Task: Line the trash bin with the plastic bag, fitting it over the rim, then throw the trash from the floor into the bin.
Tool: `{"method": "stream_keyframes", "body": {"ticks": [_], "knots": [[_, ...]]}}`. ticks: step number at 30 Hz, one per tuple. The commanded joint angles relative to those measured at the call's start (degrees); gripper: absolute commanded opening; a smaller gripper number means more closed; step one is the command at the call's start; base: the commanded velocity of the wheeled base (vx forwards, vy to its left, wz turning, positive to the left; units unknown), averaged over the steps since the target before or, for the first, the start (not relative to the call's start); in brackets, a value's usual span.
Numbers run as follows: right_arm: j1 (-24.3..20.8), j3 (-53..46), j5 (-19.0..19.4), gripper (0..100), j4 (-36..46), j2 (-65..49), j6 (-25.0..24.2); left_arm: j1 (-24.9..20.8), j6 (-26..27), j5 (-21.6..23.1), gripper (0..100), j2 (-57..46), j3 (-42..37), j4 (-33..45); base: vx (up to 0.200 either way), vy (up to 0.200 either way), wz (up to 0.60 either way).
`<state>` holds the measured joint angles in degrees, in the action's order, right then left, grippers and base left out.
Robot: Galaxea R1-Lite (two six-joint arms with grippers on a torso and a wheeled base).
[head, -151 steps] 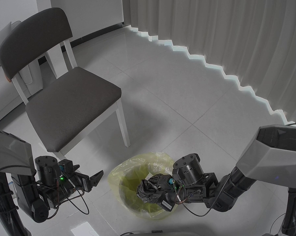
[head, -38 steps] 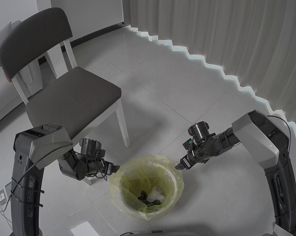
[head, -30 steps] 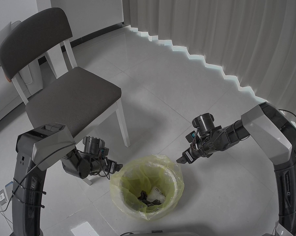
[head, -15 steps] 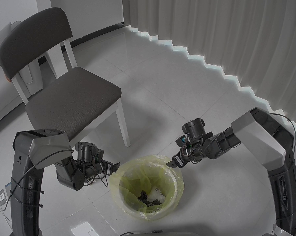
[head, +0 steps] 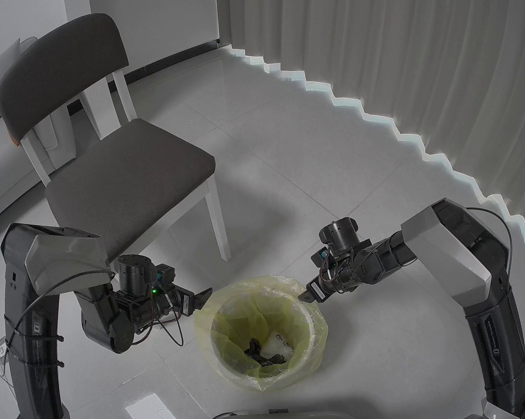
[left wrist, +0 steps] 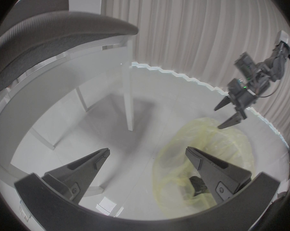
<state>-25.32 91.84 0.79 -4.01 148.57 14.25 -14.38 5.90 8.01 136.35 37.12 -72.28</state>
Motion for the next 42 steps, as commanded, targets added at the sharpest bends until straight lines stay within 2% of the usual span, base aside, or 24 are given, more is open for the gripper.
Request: {"method": "stream_keyframes", "body": {"ticks": [1,11,27,34,38,42], "knots": [[0.3,0.2,-0.2,100,0.1,0.4,-0.1,0.0,0.0,1.8,100,-3.3,-3.5,-1.5,-0.2,0.0,0.0],[0.3,-0.4,-0.5,100,0.2,-0.8,-0.1,0.4,-1.7,2.0,100,-2.8,-3.8,-5.4,-0.2,0.0,0.0],[2.0,3.6,-3.1,100,0.7,2.3,0.9,2.2,-2.4,0.1,100,5.9,5.1,-4.8,0.0,0.0,0.0],[2.3,9.9,-3.0,100,8.3,5.2,2.4,2.3,-2.4,0.0,100,7.5,9.1,-1.6,0.0,0.0,0.0],[2.4,9.3,-3.0,100,8.4,4.5,2.0,2.3,-2.3,0.1,100,7.9,11.0,0.4,0.0,0.0,0.0],[3.1,6.9,-3.0,100,8.2,-0.3,2.0,2.0,-2.1,-0.3,100,9.5,15.5,5.7,0.0,0.0,0.0]]}}
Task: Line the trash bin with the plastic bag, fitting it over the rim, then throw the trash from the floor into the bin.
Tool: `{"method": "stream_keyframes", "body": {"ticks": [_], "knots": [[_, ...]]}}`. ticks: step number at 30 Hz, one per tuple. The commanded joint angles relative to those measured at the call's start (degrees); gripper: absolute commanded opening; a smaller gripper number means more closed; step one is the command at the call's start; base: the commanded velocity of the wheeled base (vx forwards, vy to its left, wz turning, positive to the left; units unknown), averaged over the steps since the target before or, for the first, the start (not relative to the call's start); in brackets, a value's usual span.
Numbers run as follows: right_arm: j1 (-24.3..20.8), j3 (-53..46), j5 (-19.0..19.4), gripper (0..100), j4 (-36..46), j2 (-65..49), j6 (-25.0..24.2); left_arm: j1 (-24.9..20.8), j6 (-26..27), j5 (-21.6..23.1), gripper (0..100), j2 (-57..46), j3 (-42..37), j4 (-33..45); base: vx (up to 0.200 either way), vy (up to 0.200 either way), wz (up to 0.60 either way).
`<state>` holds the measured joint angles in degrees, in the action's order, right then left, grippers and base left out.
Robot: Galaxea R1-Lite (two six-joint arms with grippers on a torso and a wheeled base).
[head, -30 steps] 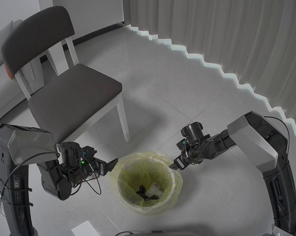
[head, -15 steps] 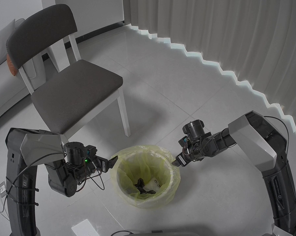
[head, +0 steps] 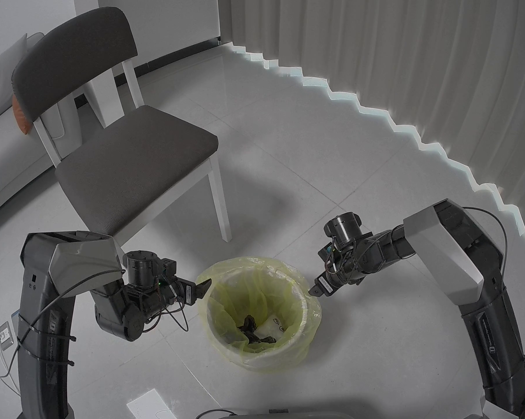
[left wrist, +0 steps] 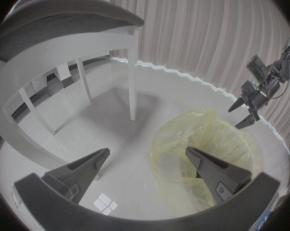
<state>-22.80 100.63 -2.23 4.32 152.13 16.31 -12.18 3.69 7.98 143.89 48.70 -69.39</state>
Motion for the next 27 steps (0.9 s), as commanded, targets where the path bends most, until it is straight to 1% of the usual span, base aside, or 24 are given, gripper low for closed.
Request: {"method": "stream_keyframes", "body": {"ticks": [1,2,3,5,7,8,12,13,15,18,20,22,27], "knots": [[0.8,-2.5,0.1,100,-0.1,-5.0,-0.1,-0.2,0.2,-0.8,100,2.6,5.4,4.0,0.0,0.0,0.0],[0.8,-2.7,0.1,100,-0.1,-5.2,-0.1,-0.2,0.2,-0.9,100,2.7,5.6,4.2,0.0,0.0,0.0],[1.1,-4.3,0.1,100,-0.1,-7.8,-0.1,-0.1,0.2,-2.6,100,4.2,9.5,6.9,0.0,0.0,0.0],[1.2,-6.2,0.3,100,-0.4,-10.1,-0.1,0.0,0.2,-4.0,100,5.3,13.2,10.5,0.0,0.0,0.0],[1.3,-7.7,0.5,100,-0.9,-11.9,-0.1,0.0,0.2,-4.5,100,5.6,15.9,13.8,0.0,0.0,0.0],[1.4,-9.1,0.6,100,-1.5,-13.0,-0.1,0.0,0.3,-4.6,100,5.8,18.3,17.0,0.0,0.0,0.0],[1.5,-11.2,0.6,100,-3.3,-14.7,0.1,-0.1,0.4,-4.9,100,6.4,24.5,24.8,0.0,0.0,0.0],[1.4,-11.8,0.6,100,-3.8,-15.2,0.2,-0.4,0.9,-5.1,100,6.8,27.7,28.6,0.0,0.0,0.0],[1.4,-12.1,0.6,100,-4.0,-15.3,0.2,-0.7,1.8,-5.3,100,7.9,31.8,33.0,0.0,0.0,0.0],[1.4,-12.6,0.7,100,-4.0,-15.4,0.3,-1.6,3.7,-7.0,100,10.6,37.3,37.0,0.0,0.0,0.0],[1.4,-12.8,0.7,100,-4.0,-15.4,0.5,-1.9,4.1,-8.0,100,11.9,39.7,37.8,0.0,0.0,0.0],[1.4,-12.8,0.7,100,-4.0,-15.1,0.6,-2.3,4.3,-8.0,100,12.5,40.6,38.0,0.0,0.0,0.0],[1.4,-11.8,0.8,100,-4.7,-13.5,0.6,-2.0,3.6,-7.7,100,11.8,39.0,37.0,0.0,0.0,0.0]]}}
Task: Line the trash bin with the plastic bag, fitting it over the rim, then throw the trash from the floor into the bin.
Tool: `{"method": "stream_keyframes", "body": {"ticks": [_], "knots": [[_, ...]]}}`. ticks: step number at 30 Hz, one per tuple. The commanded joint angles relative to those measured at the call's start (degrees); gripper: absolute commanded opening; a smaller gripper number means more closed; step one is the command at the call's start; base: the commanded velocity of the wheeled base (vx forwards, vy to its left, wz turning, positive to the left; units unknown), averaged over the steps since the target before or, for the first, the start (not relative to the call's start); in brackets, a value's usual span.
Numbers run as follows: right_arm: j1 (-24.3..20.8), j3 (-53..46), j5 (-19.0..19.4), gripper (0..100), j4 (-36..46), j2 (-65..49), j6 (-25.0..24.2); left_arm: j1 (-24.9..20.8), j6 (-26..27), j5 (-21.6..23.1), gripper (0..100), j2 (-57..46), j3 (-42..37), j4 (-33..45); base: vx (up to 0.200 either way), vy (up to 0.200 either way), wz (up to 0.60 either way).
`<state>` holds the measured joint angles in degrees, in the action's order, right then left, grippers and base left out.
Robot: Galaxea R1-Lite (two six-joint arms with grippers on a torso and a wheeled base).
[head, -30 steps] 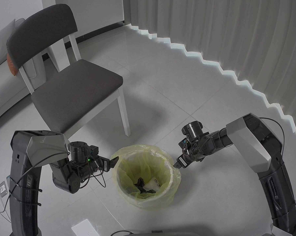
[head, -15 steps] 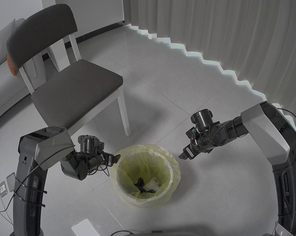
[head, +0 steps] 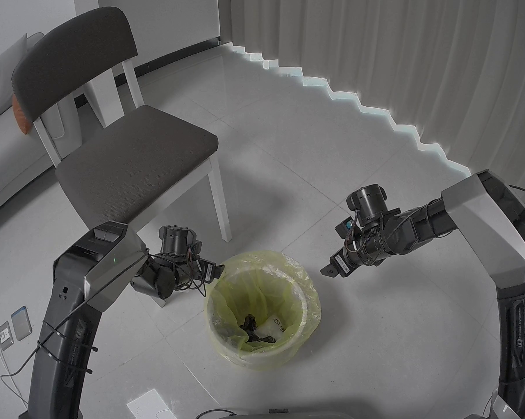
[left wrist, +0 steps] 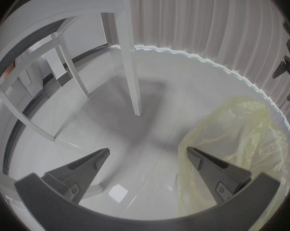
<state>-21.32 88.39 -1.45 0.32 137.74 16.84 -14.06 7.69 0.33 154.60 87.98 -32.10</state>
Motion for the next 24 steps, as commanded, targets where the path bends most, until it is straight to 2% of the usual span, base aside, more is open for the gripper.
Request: {"method": "stream_keyframes", "body": {"ticks": [1,8,9,11,12,14,21,24], "knots": [[-0.1,0.9,0.0,100,-1.1,1.5,0.0,-0.1,-0.5,0.1,100,0.6,-0.8,-0.3,0.0,0.0,0.0],[-0.8,4.6,0.1,100,-3.8,7.1,-0.5,-0.3,-3.3,0.4,100,-5.0,-7.0,-4.4,0.0,0.0,0.0],[-1.1,6.0,0.1,100,-3.8,8.9,-0.6,-0.4,-4.3,0.6,100,-7.1,-9.8,-6.4,0.0,0.0,0.0],[-1.1,6.0,0.1,100,-3.8,8.9,-0.6,-0.4,-4.3,0.6,100,-7.1,-9.8,-6.4,0.0,0.0,0.0],[-1.1,9.1,0.2,100,-3.7,11.8,-0.7,-0.4,-4.7,1.7,100,-10.0,-13.6,-8.5,0.0,0.0,0.0],[-1.2,11.1,0.2,100,-3.7,13.7,-0.9,-0.4,-4.9,2.0,100,-11.3,-15.3,-9.4,0.0,0.0,0.0],[-3.0,18.0,0.1,100,-3.2,19.7,-1.8,0.1,-5.1,1.9,100,-12.1,-18.5,-13.2,0.0,0.0,0.0],[-3.2,23.9,0.0,100,0.6,22.5,-1.8,0.1,-5.0,1.9,100,-12.8,-20.4,-15.3,0.0,0.0,0.0]]}}
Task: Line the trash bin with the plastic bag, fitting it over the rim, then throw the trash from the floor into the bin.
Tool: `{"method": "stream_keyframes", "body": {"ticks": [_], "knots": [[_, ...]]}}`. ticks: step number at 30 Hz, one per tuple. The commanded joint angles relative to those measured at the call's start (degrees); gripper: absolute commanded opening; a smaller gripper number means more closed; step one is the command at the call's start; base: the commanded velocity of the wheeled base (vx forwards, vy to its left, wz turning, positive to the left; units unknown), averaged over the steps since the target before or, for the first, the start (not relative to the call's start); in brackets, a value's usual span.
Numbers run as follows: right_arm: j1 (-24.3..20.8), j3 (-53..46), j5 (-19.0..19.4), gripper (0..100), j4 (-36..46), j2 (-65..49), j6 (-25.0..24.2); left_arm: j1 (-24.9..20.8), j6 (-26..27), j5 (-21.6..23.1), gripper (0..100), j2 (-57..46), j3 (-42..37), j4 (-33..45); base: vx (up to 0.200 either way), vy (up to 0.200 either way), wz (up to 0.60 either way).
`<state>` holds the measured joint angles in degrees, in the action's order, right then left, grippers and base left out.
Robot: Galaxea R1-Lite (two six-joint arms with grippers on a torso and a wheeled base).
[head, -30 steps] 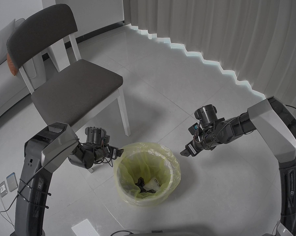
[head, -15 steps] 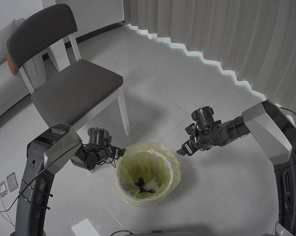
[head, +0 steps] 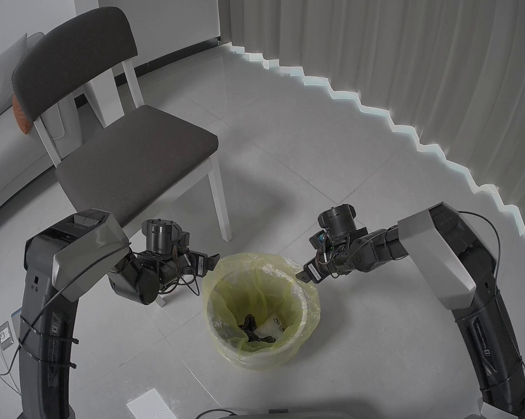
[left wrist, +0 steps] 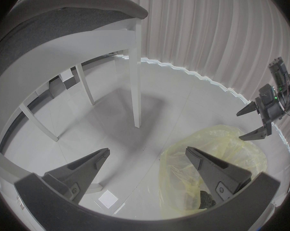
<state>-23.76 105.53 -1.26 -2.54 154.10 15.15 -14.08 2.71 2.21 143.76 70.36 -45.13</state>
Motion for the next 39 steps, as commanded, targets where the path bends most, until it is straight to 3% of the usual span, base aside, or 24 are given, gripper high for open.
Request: {"method": "stream_keyframes", "body": {"ticks": [1,9,13,19,28,33,39], "knots": [[-0.8,9.1,-0.5,100,6.1,7.4,0.1,0.0,0.0,0.0,100,-2.4,-3.3,-2.9,0.0,0.0,0.0],[-0.4,9.1,-1.9,100,22.8,19.0,0.0,0.2,-0.4,0.1,100,-6.9,-7.0,-4.5,0.0,0.0,0.0],[-0.3,9.1,-1.7,100,27.5,18.9,-0.8,0.4,-2.1,0.2,100,-8.3,-8.6,-6.3,0.0,0.0,0.0],[0.4,9.1,-1.6,100,28.8,13.0,-4.3,1.2,-2.3,0.3,100,-9.6,-10.1,-7.0,0.0,0.0,0.0],[1.8,9.1,-1.7,100,28.0,-0.1,-4.5,1.5,-2.5,1.6,100,-13.7,-16.1,-10.9,0.0,0.0,0.0],[1.8,7.9,-1.3,100,18.0,-15.7,-4.2,1.3,-2.5,2.3,100,-20.7,-21.8,-13.1,0.0,0.0,0.0],[1.8,-24.8,-0.9,100,-4.7,-37.3,-1.0,0.6,-3.5,3.2,100,-33.7,-29.8,-14.9,0.0,0.0,0.0]]}}
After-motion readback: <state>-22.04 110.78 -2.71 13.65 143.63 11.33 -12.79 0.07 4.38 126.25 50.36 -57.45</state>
